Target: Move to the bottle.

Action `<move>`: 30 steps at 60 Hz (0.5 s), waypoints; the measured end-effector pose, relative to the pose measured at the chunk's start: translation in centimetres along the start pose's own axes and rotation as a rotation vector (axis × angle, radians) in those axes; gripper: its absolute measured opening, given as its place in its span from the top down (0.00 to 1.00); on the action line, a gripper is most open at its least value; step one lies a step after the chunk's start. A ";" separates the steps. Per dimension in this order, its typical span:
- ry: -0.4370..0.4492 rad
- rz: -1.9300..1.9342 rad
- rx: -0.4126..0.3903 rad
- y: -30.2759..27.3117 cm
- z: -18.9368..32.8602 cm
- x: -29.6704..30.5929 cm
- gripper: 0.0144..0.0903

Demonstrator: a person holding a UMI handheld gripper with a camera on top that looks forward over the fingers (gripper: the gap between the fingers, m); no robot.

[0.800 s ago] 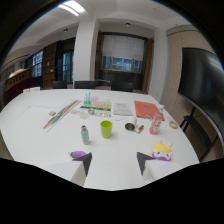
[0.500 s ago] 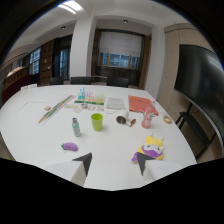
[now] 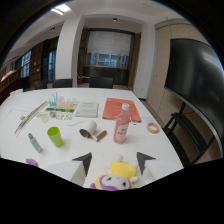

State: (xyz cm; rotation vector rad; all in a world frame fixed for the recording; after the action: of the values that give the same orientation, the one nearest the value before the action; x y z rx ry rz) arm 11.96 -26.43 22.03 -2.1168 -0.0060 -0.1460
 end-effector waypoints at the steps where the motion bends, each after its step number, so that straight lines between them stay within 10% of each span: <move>1: -0.001 0.005 0.001 -0.5 0.9 0.2 0.06; 30: -0.042 0.034 -0.132 -2.1 19.8 4.4 0.07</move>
State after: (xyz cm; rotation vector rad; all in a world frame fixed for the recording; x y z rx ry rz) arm 18.22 -8.73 14.11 -2.2507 0.0147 -0.0837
